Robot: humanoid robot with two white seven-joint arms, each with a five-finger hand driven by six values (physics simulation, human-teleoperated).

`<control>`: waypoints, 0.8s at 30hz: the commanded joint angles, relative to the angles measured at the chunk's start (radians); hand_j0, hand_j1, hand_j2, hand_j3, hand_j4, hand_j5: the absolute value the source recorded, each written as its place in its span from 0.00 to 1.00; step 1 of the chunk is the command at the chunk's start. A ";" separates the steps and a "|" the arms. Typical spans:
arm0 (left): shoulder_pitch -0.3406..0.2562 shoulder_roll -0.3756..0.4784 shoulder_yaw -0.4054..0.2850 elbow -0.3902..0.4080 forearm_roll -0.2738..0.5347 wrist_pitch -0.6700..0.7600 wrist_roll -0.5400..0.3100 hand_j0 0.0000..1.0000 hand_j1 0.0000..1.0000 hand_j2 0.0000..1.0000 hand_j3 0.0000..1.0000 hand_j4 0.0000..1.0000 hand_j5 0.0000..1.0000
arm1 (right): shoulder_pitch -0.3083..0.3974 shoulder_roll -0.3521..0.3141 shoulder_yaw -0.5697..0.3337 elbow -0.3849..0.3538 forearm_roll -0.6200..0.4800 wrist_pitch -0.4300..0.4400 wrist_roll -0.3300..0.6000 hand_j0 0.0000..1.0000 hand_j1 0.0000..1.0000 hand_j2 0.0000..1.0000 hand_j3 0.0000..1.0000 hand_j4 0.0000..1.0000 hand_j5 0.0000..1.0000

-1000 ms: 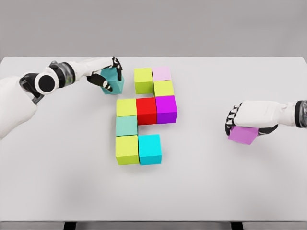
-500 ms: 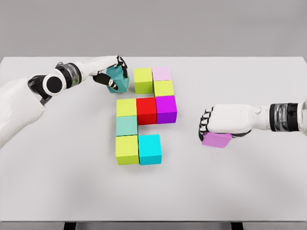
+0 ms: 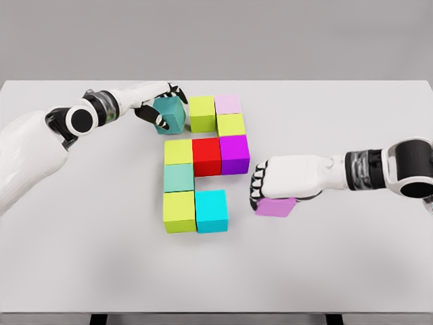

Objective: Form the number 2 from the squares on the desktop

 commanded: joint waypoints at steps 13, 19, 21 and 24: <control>-0.002 -0.004 0.006 0.007 0.002 0.001 0.002 0.75 0.75 0.75 0.75 0.75 0.75 | -0.025 0.008 0.015 0.001 -0.008 0.006 0.004 1.00 1.00 1.00 1.00 1.00 1.00; -0.002 -0.011 0.007 0.007 0.002 0.001 0.002 0.87 0.87 0.87 0.87 0.87 0.87 | -0.031 -0.078 -0.077 0.011 -0.017 0.006 0.004 1.00 1.00 1.00 1.00 1.00 1.00; -0.002 -0.011 0.007 0.009 0.002 0.001 0.002 0.88 0.88 0.88 0.88 0.88 0.88 | -0.031 -0.144 -0.079 0.028 -0.035 0.006 0.004 1.00 1.00 1.00 1.00 1.00 1.00; -0.003 -0.024 0.007 0.042 0.002 0.001 0.002 0.91 0.91 0.91 0.91 0.91 0.91 | -0.031 -0.181 -0.076 0.082 -0.032 0.006 0.004 1.00 1.00 1.00 1.00 1.00 1.00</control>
